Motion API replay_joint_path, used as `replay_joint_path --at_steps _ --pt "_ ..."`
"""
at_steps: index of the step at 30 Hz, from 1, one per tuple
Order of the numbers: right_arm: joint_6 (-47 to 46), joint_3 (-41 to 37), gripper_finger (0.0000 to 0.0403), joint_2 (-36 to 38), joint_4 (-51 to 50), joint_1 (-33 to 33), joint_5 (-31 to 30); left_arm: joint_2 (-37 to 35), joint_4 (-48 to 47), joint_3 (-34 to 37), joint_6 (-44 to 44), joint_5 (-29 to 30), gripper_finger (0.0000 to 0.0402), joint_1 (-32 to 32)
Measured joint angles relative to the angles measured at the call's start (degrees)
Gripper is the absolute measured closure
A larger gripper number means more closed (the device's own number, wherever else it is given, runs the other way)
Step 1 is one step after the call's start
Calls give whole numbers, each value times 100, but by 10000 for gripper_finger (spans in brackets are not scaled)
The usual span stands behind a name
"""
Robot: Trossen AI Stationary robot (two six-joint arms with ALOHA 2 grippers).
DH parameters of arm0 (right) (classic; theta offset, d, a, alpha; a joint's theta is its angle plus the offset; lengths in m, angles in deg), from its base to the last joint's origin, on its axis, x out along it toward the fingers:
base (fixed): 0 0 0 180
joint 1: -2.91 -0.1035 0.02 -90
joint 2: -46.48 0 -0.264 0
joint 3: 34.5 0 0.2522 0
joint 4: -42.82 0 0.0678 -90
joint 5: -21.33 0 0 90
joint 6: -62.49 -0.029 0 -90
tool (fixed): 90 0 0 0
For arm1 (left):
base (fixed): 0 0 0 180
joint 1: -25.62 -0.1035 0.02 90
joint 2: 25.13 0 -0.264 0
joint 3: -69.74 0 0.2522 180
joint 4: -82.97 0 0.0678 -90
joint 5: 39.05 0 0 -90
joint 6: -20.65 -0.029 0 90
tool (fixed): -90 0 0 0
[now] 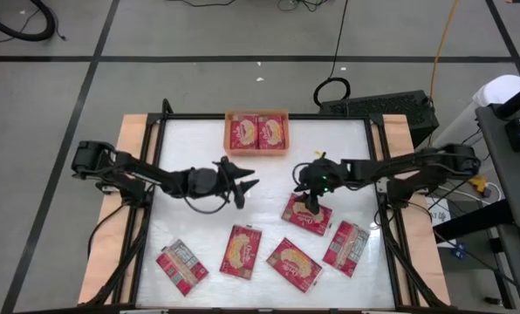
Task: Sort popcorn bags into baskets
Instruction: Put the red popcorn bag into the orange bin
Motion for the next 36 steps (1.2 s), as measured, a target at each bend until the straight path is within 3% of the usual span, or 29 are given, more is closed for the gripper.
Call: replay_joint_path --at_steps 6,11,16,22,31,36 --pt "654 66 181 -774 -31 299 541 0 -39 0 28 245 218 423" --pt "1068 73 138 -1092 -10 439 577 2 -127 0 144 252 209 636" --pt "1220 72 137 -1160 -3 449 554 2 -156 0 142 256 202 750" --pt "1095 53 202 -1159 -14 426 550 4 -453 0 210 256 210 781" --pt "812 30 384 -1155 52 296 205 4 -705 2 363 256 237 779" --pt "771 21 393 -1159 533 296 213 4 -702 2 414 256 250 779"
